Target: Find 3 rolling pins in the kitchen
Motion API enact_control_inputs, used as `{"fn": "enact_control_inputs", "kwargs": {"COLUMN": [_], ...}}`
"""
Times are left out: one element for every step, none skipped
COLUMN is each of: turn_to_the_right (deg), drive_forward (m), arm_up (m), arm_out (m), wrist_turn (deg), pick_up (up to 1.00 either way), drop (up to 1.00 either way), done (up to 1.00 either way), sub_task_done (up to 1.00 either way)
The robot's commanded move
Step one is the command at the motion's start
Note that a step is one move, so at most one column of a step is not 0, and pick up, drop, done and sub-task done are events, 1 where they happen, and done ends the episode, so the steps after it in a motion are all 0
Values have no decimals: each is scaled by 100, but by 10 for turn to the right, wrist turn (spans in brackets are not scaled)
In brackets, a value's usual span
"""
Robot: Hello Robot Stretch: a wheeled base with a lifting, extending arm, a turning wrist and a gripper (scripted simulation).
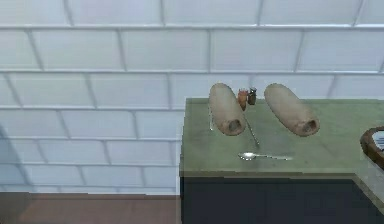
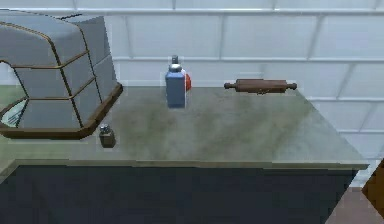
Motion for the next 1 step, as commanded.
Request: {"fn": "enact_control_inputs", "kwargs": {"turn_to_the_right": [90], "drive_forward": [0], "arm_up": [0], "arm_out": [0], "wrist_turn": [0], "pick_up": [0], "drop": [0], "done": [0], "sub_task_done": [0]}}
